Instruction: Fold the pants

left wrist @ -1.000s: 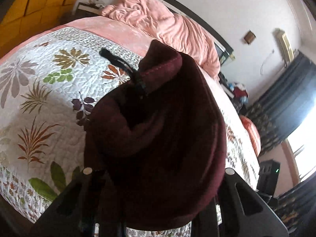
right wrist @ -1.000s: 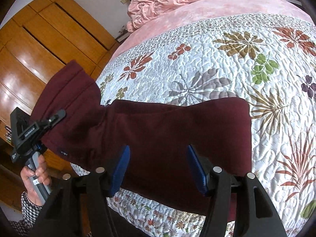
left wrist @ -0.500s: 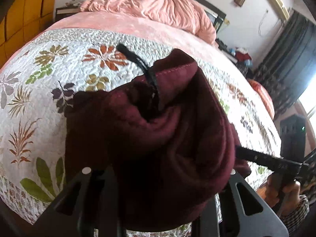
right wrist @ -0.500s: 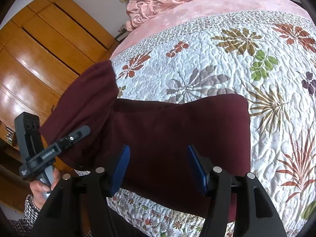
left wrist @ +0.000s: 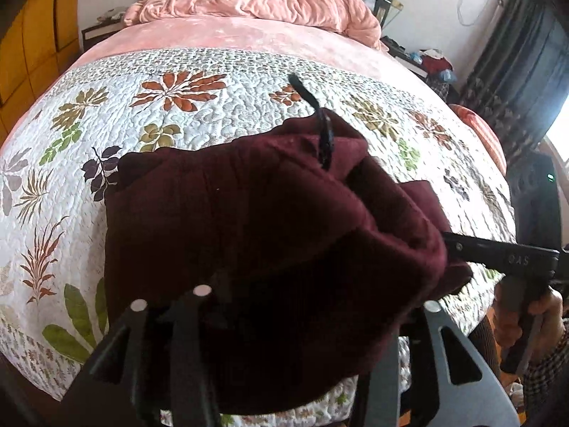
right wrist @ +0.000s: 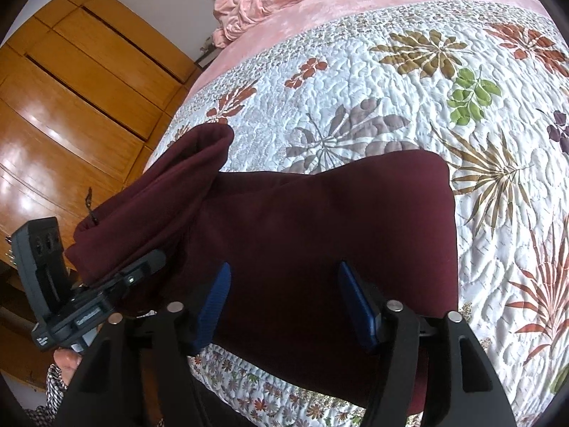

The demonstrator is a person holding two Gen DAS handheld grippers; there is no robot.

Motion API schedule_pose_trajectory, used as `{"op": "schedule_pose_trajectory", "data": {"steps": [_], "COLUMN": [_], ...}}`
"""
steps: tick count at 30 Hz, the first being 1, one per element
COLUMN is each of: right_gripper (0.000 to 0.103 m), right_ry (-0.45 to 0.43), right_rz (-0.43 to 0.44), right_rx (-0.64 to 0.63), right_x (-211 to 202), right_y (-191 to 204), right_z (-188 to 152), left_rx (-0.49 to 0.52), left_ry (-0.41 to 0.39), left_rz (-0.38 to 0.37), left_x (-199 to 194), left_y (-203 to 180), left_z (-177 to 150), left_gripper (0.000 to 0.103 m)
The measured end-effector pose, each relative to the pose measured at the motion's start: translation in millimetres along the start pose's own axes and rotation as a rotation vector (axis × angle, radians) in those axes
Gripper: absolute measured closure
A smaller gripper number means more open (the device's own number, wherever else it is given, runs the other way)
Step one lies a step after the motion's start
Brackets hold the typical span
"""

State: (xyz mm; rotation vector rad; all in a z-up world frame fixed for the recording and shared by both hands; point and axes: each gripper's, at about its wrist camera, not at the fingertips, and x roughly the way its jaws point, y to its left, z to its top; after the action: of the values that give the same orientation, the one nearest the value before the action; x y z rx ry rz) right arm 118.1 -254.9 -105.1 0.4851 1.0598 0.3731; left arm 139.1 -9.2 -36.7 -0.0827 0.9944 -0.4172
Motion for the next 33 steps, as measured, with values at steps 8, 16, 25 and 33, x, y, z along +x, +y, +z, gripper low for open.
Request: {"op": "schedule_pose_trajectory", "data": {"steps": [8,16,25,33], "right_gripper": [0.026,0.016,0.015,0.074], "right_ry": [-0.008,0.086,0.238,0.275], "right_rz": [0.015,0.105,0.206,0.267], "right_rx": [-0.001,-0.024,0.067,0.082], "right_x": [-6.9,7.9,64.7,93.8], "right_y": [9.3,32.1,32.5,49.6], "right_z": [9.0,22.8,15.9,22.9], "left_rx": [-0.059,-0.23,-0.325,-0.37], "left_ry": [-0.064,-0.037,0.014,0.072], "left_rz": [-0.183,0.066,0.071,0.028], "left_x": [-38.7,-43.6,-33.4,-14.0], "left_y": [4.4,70.1,115.9,122.7], "left_z": [1.9,-6.5,-23.3,-39.0], "left_gripper": [0.007,0.007,0.007,0.007]}}
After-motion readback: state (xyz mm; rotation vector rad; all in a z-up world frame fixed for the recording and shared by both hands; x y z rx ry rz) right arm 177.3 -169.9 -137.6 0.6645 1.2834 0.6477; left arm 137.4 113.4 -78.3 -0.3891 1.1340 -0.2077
